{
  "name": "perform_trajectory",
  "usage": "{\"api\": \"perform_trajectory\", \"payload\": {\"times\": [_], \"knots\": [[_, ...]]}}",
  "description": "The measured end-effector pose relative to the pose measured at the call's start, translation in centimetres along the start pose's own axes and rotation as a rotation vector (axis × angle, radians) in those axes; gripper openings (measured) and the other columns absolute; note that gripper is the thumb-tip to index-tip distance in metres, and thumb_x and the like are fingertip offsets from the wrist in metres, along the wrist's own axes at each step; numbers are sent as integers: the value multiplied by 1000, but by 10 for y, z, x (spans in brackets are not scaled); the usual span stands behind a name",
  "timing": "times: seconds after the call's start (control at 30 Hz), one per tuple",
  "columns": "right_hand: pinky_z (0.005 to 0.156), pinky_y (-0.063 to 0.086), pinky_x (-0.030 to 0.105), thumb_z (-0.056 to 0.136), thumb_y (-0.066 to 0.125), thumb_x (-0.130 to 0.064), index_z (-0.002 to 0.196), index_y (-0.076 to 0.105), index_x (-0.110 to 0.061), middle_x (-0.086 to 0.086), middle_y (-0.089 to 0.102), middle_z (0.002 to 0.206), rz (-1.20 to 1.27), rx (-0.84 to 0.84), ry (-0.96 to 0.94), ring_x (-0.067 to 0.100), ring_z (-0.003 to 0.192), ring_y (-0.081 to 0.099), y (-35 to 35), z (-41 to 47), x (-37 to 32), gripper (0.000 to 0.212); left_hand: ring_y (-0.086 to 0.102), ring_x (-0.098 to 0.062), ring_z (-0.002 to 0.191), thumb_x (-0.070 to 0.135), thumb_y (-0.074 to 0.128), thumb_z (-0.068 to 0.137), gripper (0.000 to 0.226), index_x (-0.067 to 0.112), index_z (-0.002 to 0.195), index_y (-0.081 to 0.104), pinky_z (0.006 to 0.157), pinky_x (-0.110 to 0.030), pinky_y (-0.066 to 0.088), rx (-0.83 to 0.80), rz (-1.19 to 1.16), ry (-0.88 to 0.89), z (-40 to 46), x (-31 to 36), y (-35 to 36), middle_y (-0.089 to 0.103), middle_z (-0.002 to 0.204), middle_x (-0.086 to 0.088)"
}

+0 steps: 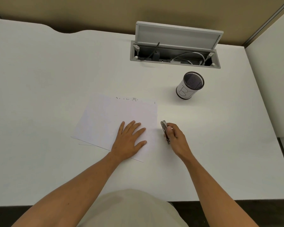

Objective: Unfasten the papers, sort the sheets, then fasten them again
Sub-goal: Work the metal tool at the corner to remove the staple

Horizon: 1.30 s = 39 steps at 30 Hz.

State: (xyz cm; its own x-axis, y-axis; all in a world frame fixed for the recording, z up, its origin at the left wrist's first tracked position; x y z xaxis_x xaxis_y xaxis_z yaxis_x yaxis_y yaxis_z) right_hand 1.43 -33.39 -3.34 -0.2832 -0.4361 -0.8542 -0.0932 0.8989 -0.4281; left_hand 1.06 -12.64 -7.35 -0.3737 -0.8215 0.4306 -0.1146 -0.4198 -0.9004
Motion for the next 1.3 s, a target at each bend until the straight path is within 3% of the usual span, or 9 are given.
{"api": "perform_trajectory", "payload": {"times": [0.13, 0.23, 0.37, 0.77, 1.13, 1.3], "knots": [[60, 39, 12, 90, 62, -41, 104, 64, -29, -18, 61, 71, -188, 43, -71, 2, 63, 53, -1, -7, 2, 18, 29, -23, 145, 58, 42, 94, 58, 28, 143, 48, 121, -52, 9, 11, 4, -12, 3, 1, -1, 44, 151, -2], [68, 45, 23, 92, 60, -39, 105, 65, -29, -13, 65, 87, -400, 22, -179, 7, 77, 58, 8, -13, -1, 18, 29, -23, 145, 59, 42, 94, 58, 29, 143, 47, 121, -53, 9, 23, 9, -9, 2, 0, -1, 44, 150, -2], [68, 47, 36, 92, 62, -35, 101, 68, -26, -4, 65, 85, -569, 43, -305, 20, 78, 57, 18, -16, -6, 14, 26, -24, 147, 60, 37, 94, 60, 30, 145, 45, 120, -55, 8, 20, 20, 4, 2, 1, 0, 41, 154, -3], [63, 47, 41, 92, 64, -26, 107, 72, -19, 4, 66, 80, -708, -4, -384, 27, 74, 56, 35, -6, -22, 19, 10, -23, 152, 67, 34, 93, 67, 33, 150, 34, 119, -60, 4, -11, 98, 6, 3, -1, 8, 23, 162, -1], [54, 46, 34, 94, 59, -22, 112, 67, -13, 7, 64, 80, -951, -52, -420, 28, 69, 54, 47, -7, -30, 22, 0, -27, 152, 78, 25, 87, 76, 39, 152, 27, 115, -66, -1, -97, 157, -18, 7, 0, 10, 12, 165, -1], [56, 45, 32, 94, 58, -24, 111, 68, -18, 5, 64, 82, -899, -83, -357, 26, 72, 54, 46, -3, -29, 20, -6, -28, 152, 81, 18, 85, 79, 42, 153, 19, 113, -67, -3, -141, 178, -38, 8, -1, 12, 6, 166, 0]]}}
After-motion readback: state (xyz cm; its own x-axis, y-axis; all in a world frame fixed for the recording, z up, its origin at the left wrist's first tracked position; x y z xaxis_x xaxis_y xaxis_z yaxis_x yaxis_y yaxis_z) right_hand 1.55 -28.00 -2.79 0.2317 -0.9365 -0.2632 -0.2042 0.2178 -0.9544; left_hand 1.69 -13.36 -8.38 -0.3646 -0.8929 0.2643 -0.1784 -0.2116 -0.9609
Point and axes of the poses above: each hand's wrist, its own z-axis towards the middle knuckle, its own y-axis out of the palm, x = y × z, the point moved 6 cm from there along z, towards the middle knuckle
